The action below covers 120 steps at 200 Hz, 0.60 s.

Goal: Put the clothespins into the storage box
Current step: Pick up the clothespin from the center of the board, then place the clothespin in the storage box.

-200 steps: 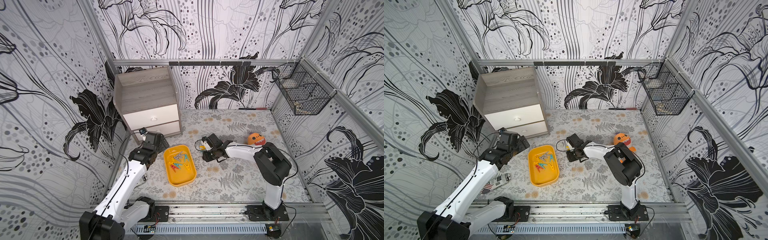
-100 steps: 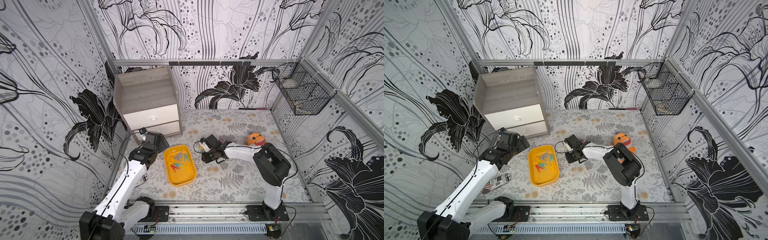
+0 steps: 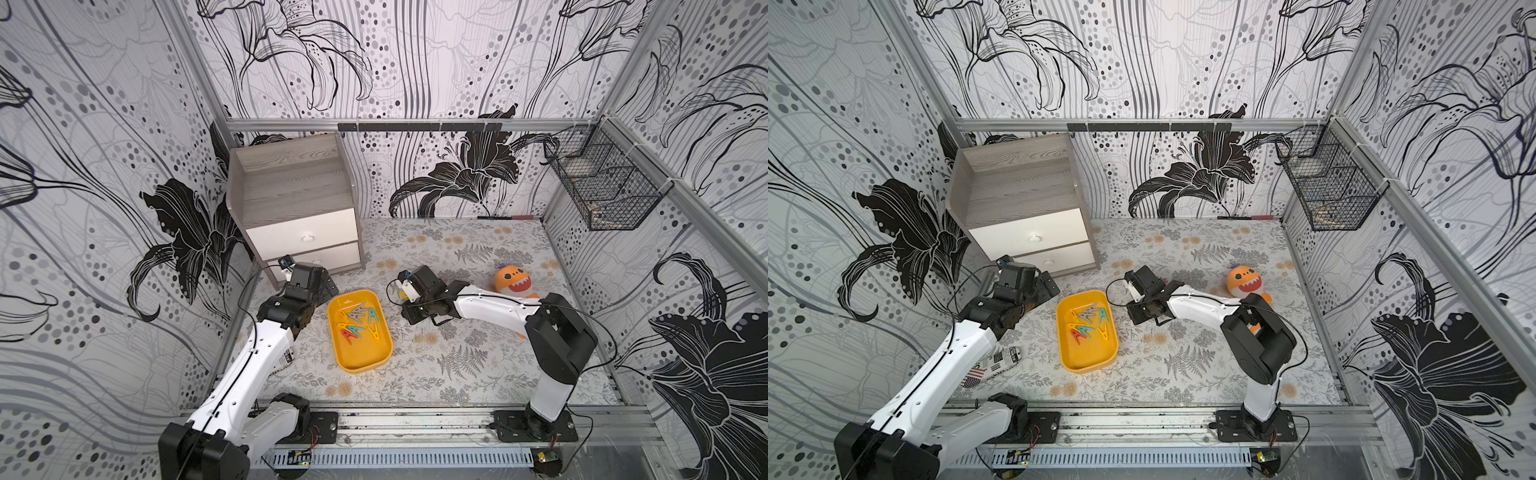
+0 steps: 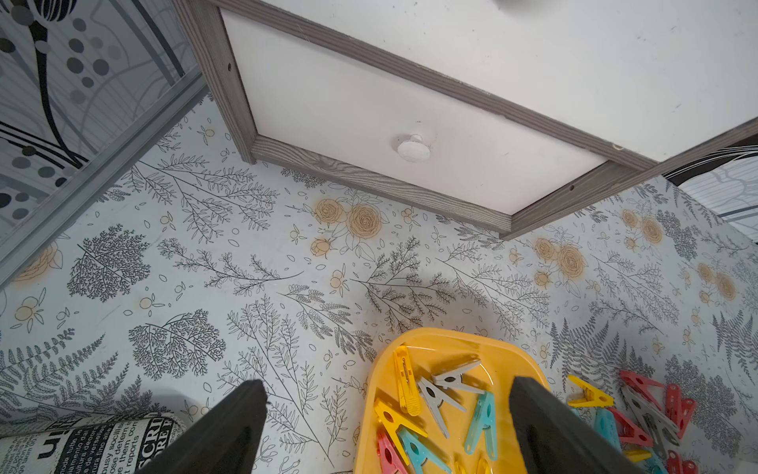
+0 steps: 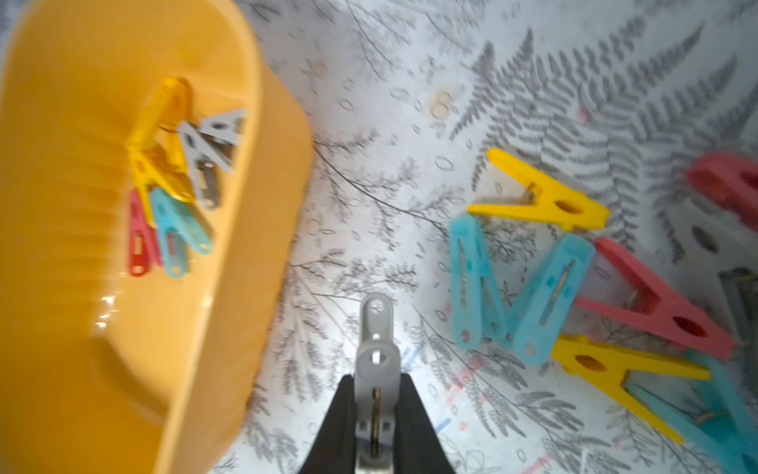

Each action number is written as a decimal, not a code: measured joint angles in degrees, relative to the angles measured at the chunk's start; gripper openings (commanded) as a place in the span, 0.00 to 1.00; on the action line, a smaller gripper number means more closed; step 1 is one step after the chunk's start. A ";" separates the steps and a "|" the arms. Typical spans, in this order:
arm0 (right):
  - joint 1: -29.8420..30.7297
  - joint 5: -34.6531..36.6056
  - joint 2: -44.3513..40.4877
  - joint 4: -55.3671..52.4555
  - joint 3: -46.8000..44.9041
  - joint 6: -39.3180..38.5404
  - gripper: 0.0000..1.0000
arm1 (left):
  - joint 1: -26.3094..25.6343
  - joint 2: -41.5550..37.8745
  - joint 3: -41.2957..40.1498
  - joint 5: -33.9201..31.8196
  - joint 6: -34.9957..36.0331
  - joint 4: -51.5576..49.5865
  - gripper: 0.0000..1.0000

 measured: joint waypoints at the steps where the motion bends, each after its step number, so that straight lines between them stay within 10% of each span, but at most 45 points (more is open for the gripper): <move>1: 0.11 0.00 -0.07 0.02 0.11 0.00 0.17 | 0.00 0.00 0.00 0.00 0.00 0.02 0.97; 120: 15.12 -4.46 13.90 1.27 12.61 1.97 0.16 | 1.57 0.48 0.09 0.28 -0.13 0.04 0.97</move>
